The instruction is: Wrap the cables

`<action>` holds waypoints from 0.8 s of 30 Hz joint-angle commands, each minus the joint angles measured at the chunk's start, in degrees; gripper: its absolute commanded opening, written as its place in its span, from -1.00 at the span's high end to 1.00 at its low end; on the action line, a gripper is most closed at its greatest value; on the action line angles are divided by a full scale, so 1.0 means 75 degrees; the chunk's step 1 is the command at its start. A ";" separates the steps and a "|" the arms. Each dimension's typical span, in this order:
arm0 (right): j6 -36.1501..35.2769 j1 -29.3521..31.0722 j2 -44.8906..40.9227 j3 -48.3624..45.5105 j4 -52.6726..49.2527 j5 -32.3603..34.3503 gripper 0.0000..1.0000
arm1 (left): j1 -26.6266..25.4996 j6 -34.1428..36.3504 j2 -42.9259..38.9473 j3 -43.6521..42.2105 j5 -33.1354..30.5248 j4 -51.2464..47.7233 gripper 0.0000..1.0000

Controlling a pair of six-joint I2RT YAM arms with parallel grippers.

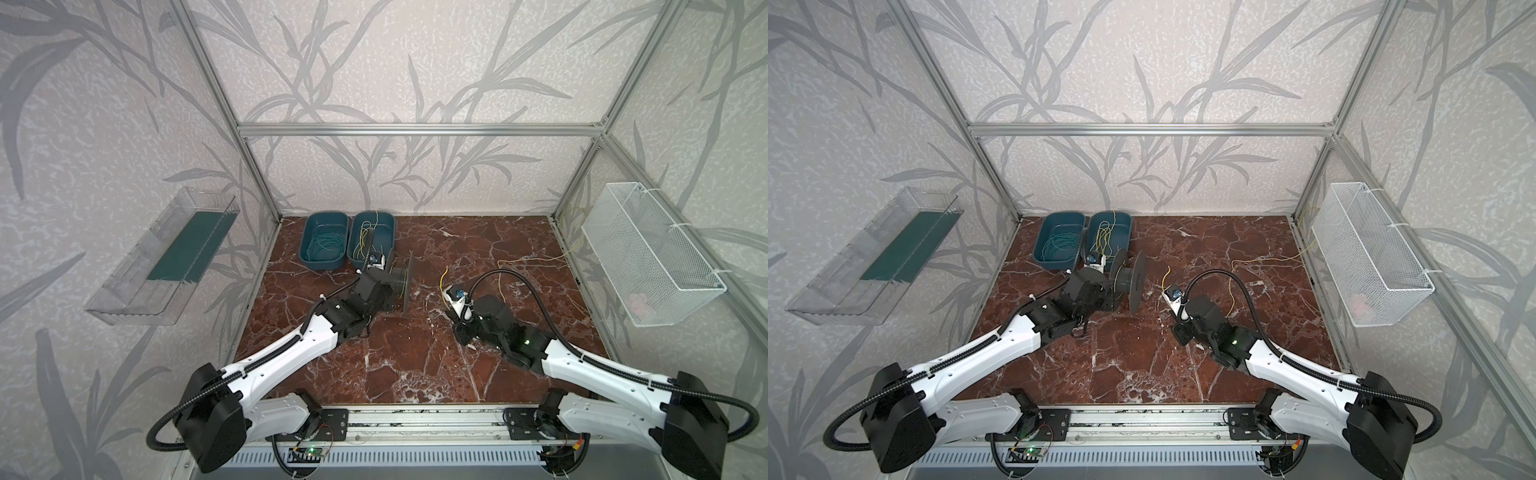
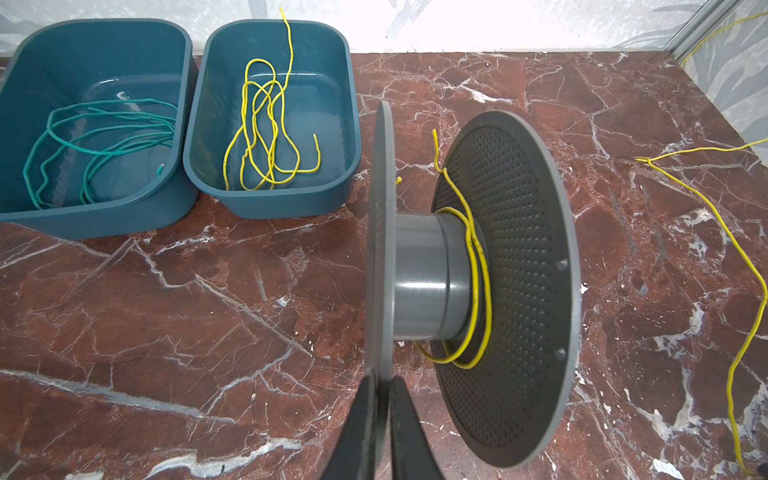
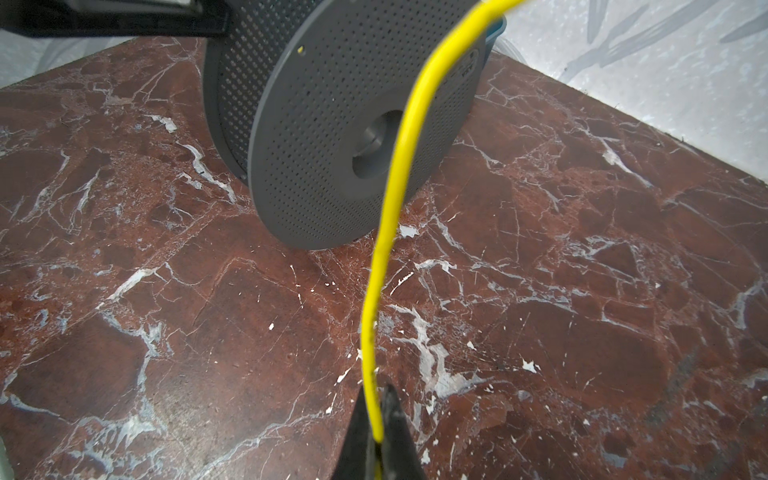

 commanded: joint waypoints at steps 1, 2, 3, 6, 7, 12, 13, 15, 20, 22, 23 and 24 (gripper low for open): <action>0.0027 -0.0042 -0.0054 0.0150 0.0022 -0.0020 1.00 | -0.0033 -0.0154 -0.0209 0.0174 -0.0207 -0.0284 0.67; 0.0028 -0.0045 -0.0066 0.0157 0.0025 -0.0006 1.00 | -0.0046 -0.0147 -0.0216 0.0174 -0.0219 -0.0293 0.67; 0.0029 -0.0037 -0.0055 0.0156 0.0023 -0.0006 1.00 | -0.0045 -0.0165 -0.0239 0.0174 -0.0230 -0.0323 0.66; 0.0037 -0.0037 -0.0043 0.0157 0.0025 -0.0016 1.00 | -0.0057 -0.0234 -0.0326 0.0174 -0.0255 -0.0395 0.64; 0.0040 -0.0033 -0.0043 0.0157 0.0017 -0.0018 1.00 | -0.0068 -0.0259 -0.0377 0.0176 -0.0240 -0.0436 0.64; 0.0024 -0.0034 -0.0036 0.0167 0.0007 -0.0003 1.00 | -0.0137 -0.0373 -0.0798 0.0209 -0.0284 -0.0723 0.47; 0.0029 -0.0033 -0.0031 0.0174 0.0014 0.0011 1.00 | -0.0139 -0.0356 -0.0899 0.0209 -0.0265 -0.0759 0.41; 0.0011 -0.0042 -0.0043 0.0182 -0.0012 0.0050 1.00 | -0.0138 -0.0200 -0.1007 0.0315 -0.0416 -0.0740 0.04; 0.0018 -0.0042 0.0016 0.0176 -0.0019 0.0146 1.00 | 0.0106 0.0614 0.0164 0.1416 -0.0038 -0.0368 -0.53; 0.0029 -0.0048 -0.0035 0.0163 -0.0079 0.0176 1.00 | 0.0172 0.0931 0.0898 0.1963 -0.0083 -0.0309 -0.65; 0.0028 -0.0041 -0.0070 0.0151 -0.0098 0.0220 1.00 | 0.0309 0.1048 0.1216 0.2151 -0.0182 -0.0260 -0.72; 0.0045 -0.0050 -0.0121 0.0116 -0.0095 0.0295 1.00 | 0.0584 0.1151 0.1687 0.2350 -0.0017 -0.0154 -0.74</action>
